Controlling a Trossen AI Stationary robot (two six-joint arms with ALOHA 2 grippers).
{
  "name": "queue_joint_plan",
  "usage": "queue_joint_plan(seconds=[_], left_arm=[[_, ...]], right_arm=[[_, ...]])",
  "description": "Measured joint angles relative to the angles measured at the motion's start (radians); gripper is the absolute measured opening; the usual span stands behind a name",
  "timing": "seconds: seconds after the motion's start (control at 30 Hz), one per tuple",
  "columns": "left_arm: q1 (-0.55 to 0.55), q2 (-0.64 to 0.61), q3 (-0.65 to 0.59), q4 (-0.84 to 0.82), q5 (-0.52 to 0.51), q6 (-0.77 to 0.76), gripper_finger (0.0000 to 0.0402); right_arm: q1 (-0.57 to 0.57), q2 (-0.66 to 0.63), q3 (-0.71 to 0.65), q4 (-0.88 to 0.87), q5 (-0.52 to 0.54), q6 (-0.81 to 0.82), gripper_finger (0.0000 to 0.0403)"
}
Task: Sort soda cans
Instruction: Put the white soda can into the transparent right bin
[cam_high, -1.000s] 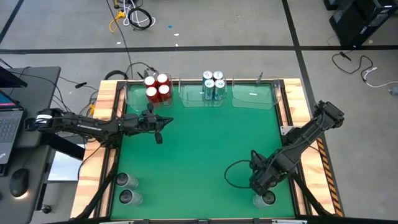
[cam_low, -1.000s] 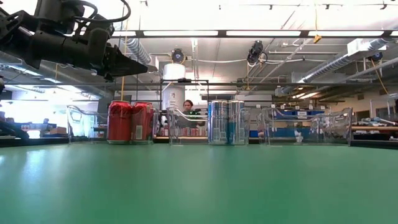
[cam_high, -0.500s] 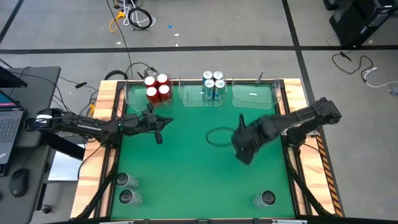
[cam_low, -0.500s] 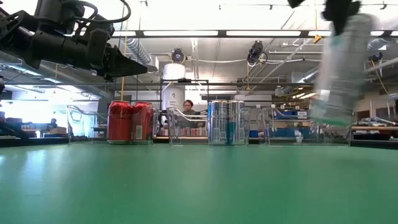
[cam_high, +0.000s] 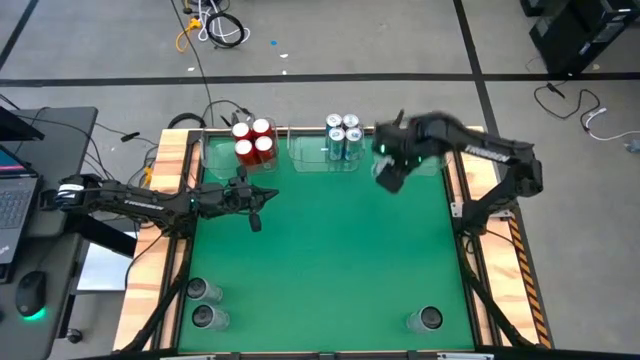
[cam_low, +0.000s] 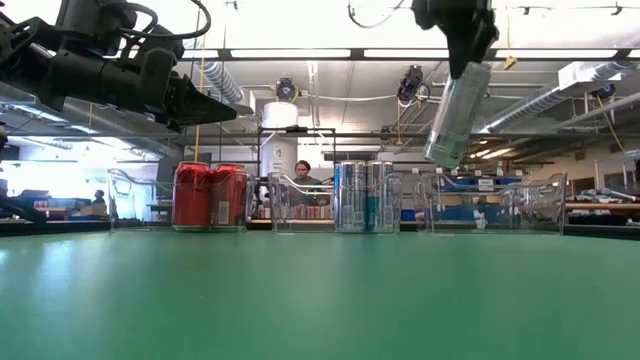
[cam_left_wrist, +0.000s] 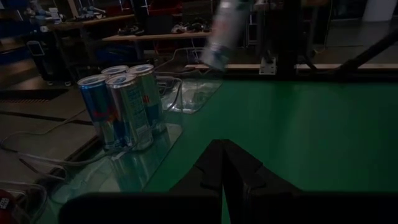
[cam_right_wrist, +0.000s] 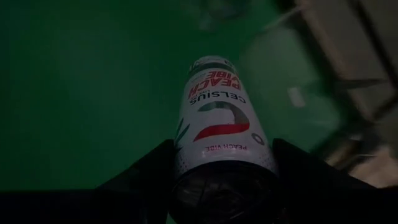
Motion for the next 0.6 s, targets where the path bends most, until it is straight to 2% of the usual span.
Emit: queue_joint_plan(seconds=[0.17, 0.37, 0.6], left_arm=[[0.0, 0.0, 0.0, 0.0, 0.0, 0.0, 0.0005], [0.0, 0.0, 0.0, 0.0, 0.0, 0.0, 0.0005], [0.0, 0.0, 0.0, -0.001, 0.0, -0.01, 0.0005]], right_arm=[[-0.211, 0.0, 0.0, -0.001, 0.061, -0.128, 0.0223], [-0.447, 0.0, 0.0, -0.001, 0.077, -0.234, 0.0223], [-0.615, 0.062, -0.007, 0.0, 0.101, -0.322, 0.0223]])
